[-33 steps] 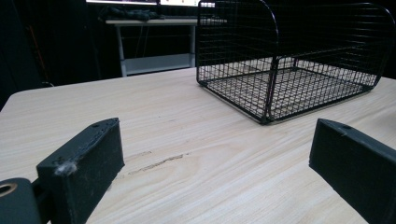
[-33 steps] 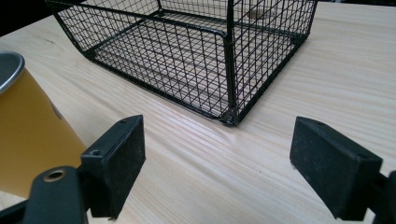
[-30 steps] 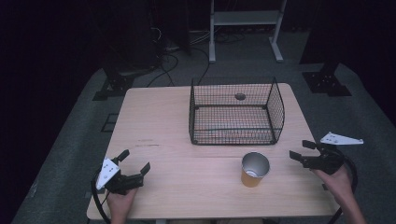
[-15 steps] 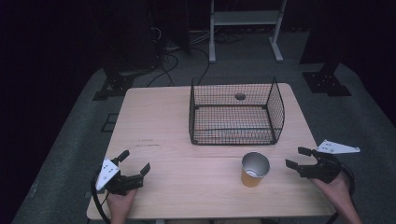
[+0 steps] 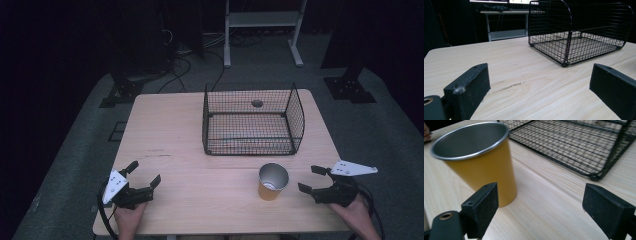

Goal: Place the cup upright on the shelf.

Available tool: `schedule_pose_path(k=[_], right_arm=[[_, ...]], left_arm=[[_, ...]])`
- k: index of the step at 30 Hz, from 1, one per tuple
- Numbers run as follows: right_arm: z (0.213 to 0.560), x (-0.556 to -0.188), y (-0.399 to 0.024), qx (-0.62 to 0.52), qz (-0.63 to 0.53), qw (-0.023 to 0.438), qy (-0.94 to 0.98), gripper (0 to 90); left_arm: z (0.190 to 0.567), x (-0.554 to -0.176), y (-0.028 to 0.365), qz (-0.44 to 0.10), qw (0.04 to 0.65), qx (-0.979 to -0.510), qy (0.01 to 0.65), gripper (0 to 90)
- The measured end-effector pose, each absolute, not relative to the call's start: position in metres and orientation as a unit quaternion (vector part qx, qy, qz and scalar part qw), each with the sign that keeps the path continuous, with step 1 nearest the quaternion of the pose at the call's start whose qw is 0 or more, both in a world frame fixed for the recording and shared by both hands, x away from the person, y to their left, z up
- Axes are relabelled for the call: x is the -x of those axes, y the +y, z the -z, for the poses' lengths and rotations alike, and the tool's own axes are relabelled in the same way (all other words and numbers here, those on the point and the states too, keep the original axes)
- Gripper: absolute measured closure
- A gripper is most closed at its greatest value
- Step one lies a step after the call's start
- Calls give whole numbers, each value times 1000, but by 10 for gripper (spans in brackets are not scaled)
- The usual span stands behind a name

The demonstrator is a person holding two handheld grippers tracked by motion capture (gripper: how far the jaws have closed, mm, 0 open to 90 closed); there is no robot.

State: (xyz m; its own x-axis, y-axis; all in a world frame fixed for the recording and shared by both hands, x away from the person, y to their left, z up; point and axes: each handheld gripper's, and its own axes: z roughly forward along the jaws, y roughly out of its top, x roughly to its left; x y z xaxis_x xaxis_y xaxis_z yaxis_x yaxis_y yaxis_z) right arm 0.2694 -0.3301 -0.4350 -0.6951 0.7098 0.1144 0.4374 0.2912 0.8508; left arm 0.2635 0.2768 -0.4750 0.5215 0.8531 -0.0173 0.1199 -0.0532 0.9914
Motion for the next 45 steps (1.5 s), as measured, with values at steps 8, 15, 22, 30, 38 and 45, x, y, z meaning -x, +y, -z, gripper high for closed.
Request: schedule_pose_path(k=[8,15,22,30,38,45], right_arm=[[433,-256,-314,-334,-473,140,803,97],[435,-245,-299,-310,-473,143,812,85],[439,-243,-283,-298,-473,137,818,46],[439,-249,-269,-294,-480,129,816,31],[438,-258,-257,-290,-474,135,820,28],[437,-266,-252,-292,-477,141,817,28]], left_arm=[[475,-264,277,-317,578,-653,373,24],[475,-263,276,-318,578,-653,372,23],[475,-263,277,-318,578,-653,372,23],[475,-263,277,-318,578,-653,372,23],[475,-263,277,-318,579,-653,372,23],[475,-263,277,-318,578,-653,372,23]])
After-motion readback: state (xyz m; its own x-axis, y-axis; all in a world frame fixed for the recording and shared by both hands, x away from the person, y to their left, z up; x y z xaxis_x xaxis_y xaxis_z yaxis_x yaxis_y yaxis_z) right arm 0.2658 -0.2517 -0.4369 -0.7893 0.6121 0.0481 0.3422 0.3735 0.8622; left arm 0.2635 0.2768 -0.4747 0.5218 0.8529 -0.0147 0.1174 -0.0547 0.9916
